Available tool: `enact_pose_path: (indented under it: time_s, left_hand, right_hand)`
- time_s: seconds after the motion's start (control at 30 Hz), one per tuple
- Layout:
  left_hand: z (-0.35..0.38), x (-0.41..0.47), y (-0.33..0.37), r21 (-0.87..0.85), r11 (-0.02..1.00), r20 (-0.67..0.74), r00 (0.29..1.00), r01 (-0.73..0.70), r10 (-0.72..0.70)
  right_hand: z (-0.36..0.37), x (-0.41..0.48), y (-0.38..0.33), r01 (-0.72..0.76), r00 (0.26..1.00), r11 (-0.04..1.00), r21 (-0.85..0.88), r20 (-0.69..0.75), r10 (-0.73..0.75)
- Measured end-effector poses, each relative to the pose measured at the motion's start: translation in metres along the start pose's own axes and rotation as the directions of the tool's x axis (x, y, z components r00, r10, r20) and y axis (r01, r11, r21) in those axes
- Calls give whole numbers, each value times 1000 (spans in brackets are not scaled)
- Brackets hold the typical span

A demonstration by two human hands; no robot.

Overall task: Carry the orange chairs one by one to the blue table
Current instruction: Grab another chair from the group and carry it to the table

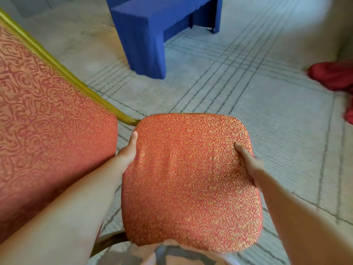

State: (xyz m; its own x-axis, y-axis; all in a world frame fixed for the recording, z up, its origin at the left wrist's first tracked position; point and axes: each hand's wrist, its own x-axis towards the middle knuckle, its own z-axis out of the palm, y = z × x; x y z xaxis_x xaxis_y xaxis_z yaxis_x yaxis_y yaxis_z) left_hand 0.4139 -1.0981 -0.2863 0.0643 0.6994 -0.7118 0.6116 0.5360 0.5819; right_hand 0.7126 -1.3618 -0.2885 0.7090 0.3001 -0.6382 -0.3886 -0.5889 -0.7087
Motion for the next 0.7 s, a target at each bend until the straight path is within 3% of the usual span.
enact_pose_path:
  time_s: [0.13, 0.3, 0.4, 0.6, 0.7]
  left_hand:
    - [36, 62, 85, 89, 996, 119, 993, -18, 7]
    - [92, 69, 198, 63, 997, 207, 978, -47, 33]
    - [124, 112, 235, 90, 994, 239, 970, -58, 35]
    - [201, 217, 340, 64, 995, 159, 985, -78, 67]
    - [231, 189, 412, 45, 995, 137, 988, -84, 78]
  right_hand:
    - [-13, 38, -52, 1, 998, 1000, 28, -59, 1]
    - [-38, 103, -135, 7, 986, 999, 49, -167, 1]
    - [-46, 149, -165, -11, 987, 999, 50, -161, 19]
    - [-73, 268, -267, 45, 989, 998, 43, -143, -38]
    - [-95, 309, -317, 47, 989, 998, 50, -142, -40]
